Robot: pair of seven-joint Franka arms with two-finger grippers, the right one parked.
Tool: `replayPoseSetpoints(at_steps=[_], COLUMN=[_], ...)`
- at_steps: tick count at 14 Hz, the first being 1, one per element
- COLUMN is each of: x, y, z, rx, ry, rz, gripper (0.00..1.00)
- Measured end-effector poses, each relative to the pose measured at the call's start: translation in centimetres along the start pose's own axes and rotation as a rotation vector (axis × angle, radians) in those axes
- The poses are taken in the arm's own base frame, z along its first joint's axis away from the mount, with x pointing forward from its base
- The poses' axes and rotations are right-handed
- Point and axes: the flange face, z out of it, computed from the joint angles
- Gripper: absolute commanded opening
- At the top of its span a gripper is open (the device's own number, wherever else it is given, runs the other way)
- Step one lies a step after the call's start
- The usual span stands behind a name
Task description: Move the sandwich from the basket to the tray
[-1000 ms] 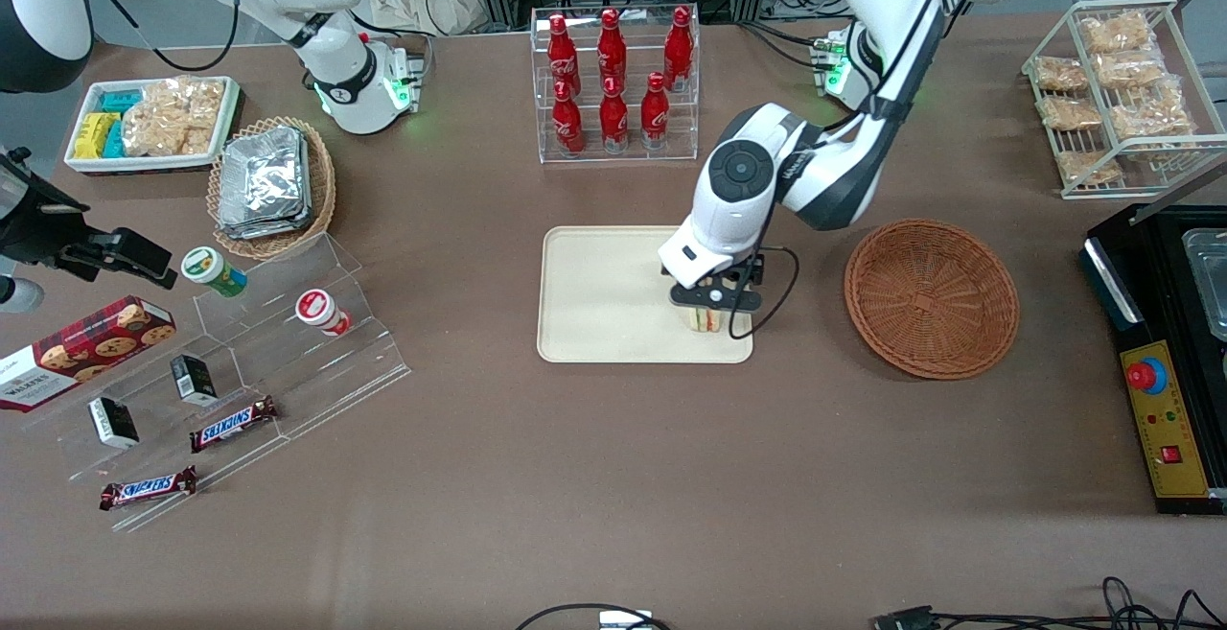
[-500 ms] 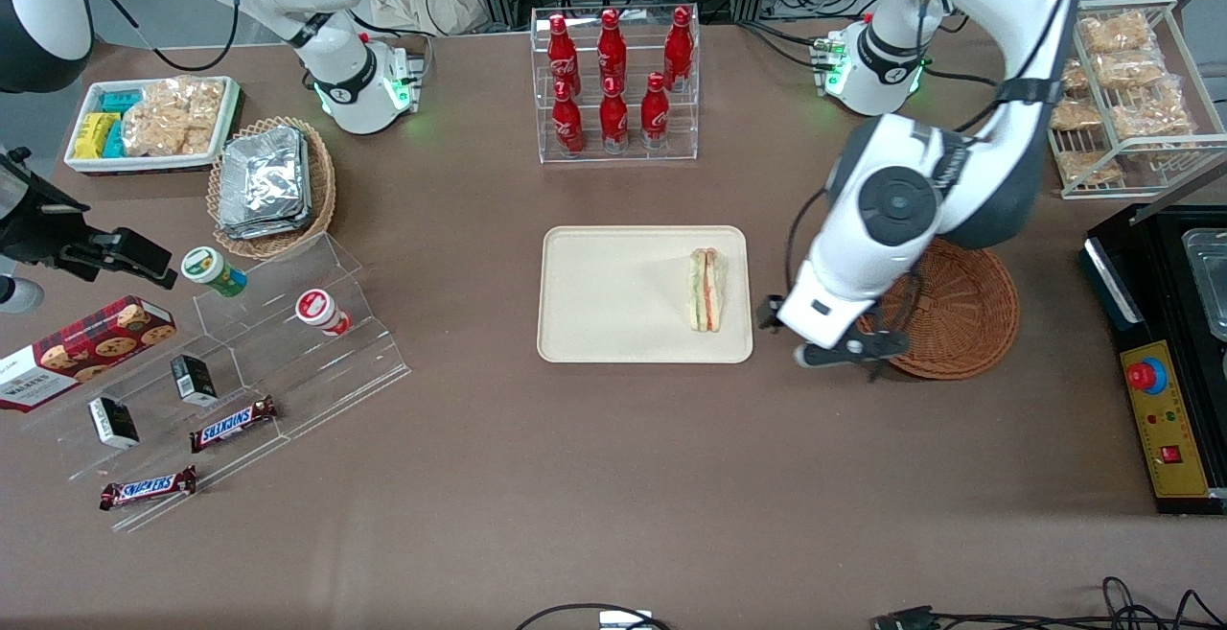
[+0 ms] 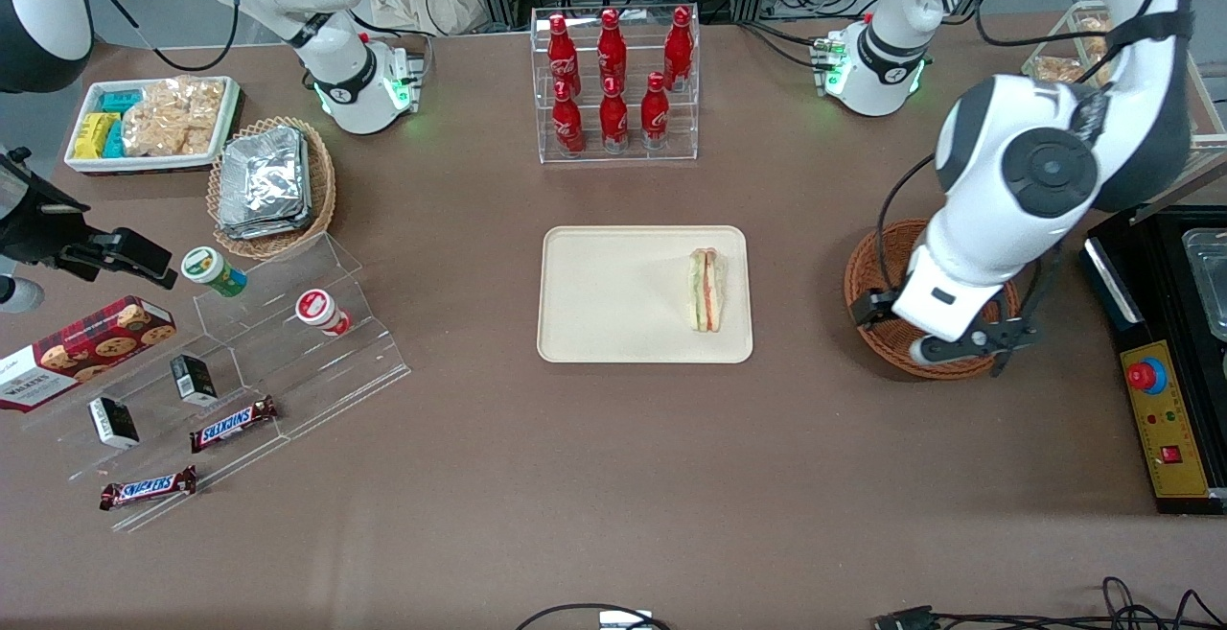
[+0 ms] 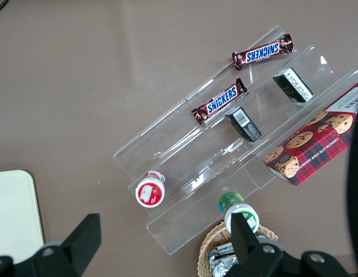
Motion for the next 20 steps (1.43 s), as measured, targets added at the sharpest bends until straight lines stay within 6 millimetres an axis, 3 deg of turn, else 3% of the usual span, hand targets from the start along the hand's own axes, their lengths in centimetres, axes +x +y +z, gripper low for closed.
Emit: replayPoseSetpoints(at_steps=[4,7,10,20], x=[0.1,0.5,0.2,-5.2], y=[-3.3,-6.9,-8.0,-14.1], z=[-3.4,-6.2,-8.5,-15.1], rx=[0.000,0.013,0.012,-0.037], ry=[0.014,-0.027,-0.023,-0.038], rz=[0.032,0.111,0.154,0.218], gripper=[1.00,1.00,1.00,1.00])
